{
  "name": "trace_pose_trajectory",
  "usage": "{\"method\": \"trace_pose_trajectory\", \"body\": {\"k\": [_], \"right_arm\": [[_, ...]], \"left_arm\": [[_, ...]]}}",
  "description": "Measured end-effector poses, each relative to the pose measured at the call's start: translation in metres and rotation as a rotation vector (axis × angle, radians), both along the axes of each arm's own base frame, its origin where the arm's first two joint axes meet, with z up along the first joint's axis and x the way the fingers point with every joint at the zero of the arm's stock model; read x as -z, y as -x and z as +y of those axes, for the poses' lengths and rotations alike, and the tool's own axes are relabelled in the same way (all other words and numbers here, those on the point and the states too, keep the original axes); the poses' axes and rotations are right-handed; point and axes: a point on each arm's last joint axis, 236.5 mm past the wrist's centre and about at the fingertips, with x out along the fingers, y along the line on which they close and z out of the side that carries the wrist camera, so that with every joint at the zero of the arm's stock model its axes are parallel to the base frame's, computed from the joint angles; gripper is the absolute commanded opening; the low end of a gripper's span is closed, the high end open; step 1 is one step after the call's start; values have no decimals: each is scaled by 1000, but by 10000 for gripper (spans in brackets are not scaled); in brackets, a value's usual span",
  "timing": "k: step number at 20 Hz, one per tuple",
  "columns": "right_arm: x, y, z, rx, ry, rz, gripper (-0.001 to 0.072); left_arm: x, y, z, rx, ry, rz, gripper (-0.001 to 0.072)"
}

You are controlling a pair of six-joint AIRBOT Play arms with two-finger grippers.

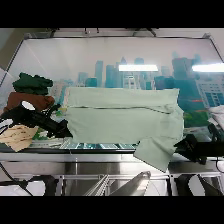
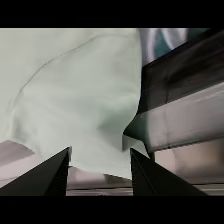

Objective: Fold the shirts.

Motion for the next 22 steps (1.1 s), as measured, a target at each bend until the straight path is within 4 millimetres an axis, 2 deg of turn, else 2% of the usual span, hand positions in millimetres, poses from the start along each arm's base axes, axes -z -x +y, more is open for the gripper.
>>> {"method": "trace_pose_trajectory", "body": {"k": [7,9,10,17,19,21,22], "right_arm": [[23,7,2,96,-13,79,437],[30,0,1,133,-7,59,423],[32,-4,0,144,-5,39,342],[32,-34,2,195,-25,-106,325],[34,-34,5,197,-30,-120,113],[33,-34,9,189,-46,-132,21],[31,-33,13,176,-59,-139,24]], "left_arm": [[-1,-2,-2,-7,7,-4,25],[-1,-2,-3,-11,10,-6,25],[-1,-3,-3,-12,12,-6,25],[-1,-4,-4,-16,14,-9,25],[-1,-4,-4,-16,14,-9,25],[-1,-4,-4,-16,14,-9,25],[-1,-4,-4,-15,15,-9,24]]}}
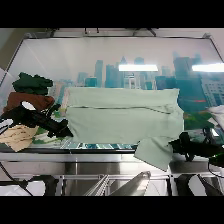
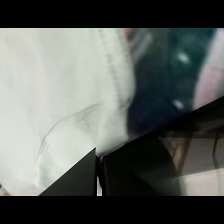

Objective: Fold the shirts.

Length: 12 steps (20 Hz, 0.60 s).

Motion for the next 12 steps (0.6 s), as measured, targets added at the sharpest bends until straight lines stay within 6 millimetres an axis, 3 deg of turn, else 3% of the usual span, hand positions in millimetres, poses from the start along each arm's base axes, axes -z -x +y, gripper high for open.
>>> {"method": "trace_pose_trajectory", "body": {"k": [3,7,10,12], "right_arm": [[-18,-7,10,-27,-39,-65,23],[-67,-27,9,-69,-17,-215,24],[-97,-39,6,-71,8,-292,24],[-103,-48,0,-49,16,-316,24]], "left_arm": [[-1,1,-1,5,5,5,24],[-8,5,3,26,-6,-6,24],[-36,-7,-6,-1,49,-58,24],[-55,-26,-7,-20,75,-116,24]]}}
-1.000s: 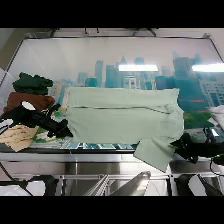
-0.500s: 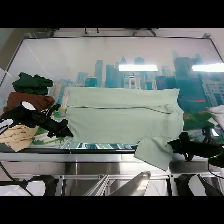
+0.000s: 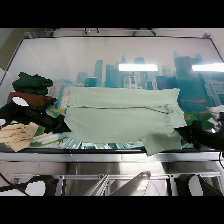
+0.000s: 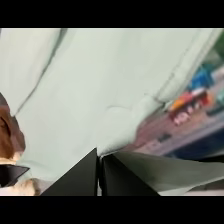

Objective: Fold the shirts.

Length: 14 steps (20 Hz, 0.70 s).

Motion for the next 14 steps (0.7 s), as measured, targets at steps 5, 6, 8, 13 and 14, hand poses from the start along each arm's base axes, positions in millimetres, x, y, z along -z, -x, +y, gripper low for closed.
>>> {"method": "trace_pose_trajectory", "body": {"k": [5,6,8,13,14], "right_arm": [[6,-51,-21,82,-61,-96,25],[10,-65,-24,96,-87,-116,25],[22,-95,-27,105,-130,-140,24],[49,-186,-34,97,-201,-204,25],[52,-201,-36,93,-202,-220,25]], "left_arm": [[-25,-51,1,9,65,-61,24],[-25,-64,3,6,70,-66,24],[-20,-90,8,-5,71,-65,24],[2,-146,20,-33,77,-32,24],[6,-157,21,-38,76,-37,23]]}}
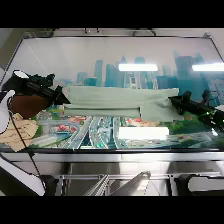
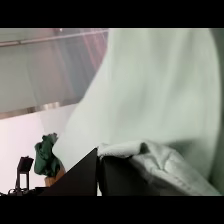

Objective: Fold the shirts.

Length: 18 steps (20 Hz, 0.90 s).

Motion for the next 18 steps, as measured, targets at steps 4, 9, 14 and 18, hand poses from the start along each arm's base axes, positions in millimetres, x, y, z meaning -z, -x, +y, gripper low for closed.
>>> {"method": "trace_pose_trajectory", "body": {"k": [4,9,14,18], "right_arm": [[3,-44,-10,0,16,-59,25],[16,-54,-16,-18,79,-56,374],[5,-38,-31,-85,135,-78,420],[-6,-22,-70,-89,251,-42,657]], "left_arm": [[10,-34,-8,9,22,-28,26],[13,-55,-25,65,42,-61,394],[-9,-68,-12,44,35,-102,712],[-36,-72,1,-10,39,-138,293]]}}
